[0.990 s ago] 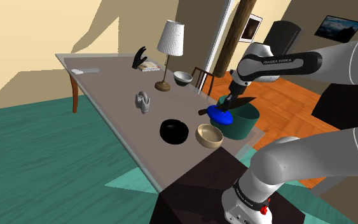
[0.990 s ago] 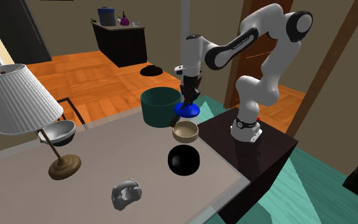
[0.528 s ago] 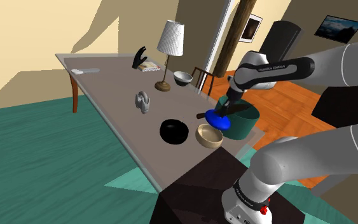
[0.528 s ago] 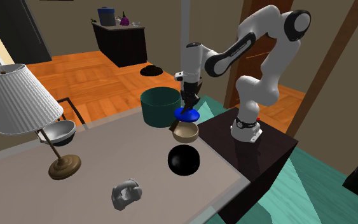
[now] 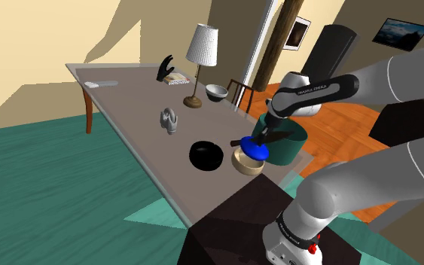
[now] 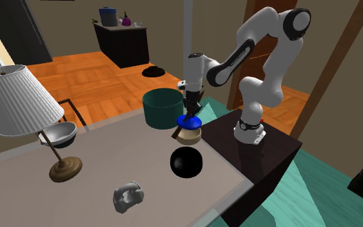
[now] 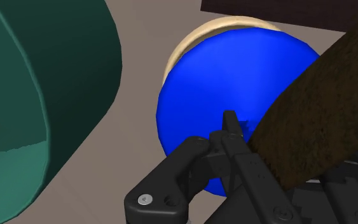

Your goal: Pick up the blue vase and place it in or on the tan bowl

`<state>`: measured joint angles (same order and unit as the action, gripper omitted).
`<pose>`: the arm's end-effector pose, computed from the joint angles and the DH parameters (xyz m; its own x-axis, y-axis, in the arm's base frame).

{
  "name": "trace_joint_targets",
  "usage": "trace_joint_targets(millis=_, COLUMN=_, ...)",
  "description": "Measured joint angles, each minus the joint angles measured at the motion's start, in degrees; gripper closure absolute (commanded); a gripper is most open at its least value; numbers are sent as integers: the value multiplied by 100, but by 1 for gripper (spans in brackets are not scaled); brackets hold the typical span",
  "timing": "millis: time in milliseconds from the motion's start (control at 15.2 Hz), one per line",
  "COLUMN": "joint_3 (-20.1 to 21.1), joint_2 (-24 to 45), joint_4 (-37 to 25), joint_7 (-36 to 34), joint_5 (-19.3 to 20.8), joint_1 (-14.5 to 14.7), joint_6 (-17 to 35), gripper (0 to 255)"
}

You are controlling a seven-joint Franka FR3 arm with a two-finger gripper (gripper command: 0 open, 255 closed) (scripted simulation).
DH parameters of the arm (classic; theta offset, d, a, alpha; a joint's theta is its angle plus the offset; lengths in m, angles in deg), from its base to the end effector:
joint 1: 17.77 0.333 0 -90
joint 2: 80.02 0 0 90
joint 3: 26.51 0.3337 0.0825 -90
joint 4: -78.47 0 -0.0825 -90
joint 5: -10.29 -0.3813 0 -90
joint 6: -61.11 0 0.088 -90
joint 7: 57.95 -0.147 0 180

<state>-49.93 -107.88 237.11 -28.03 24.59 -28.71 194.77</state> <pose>0.2969 -0.1963 0.3244 0.9906 0.1338 0.0283 0.1334 -0.9910 0.0142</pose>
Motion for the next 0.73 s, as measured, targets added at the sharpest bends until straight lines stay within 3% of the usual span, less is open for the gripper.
trace_joint_targets(millis=330, joint_3=-87, joint_2=293, joint_4=189, joint_7=13, joint_5=15, joint_1=22, joint_6=480, gripper=255)
trace_joint_targets(millis=726, joint_3=-102, joint_2=348, joint_4=200, joint_7=20, joint_5=11, joint_1=30, joint_6=549, gripper=255)
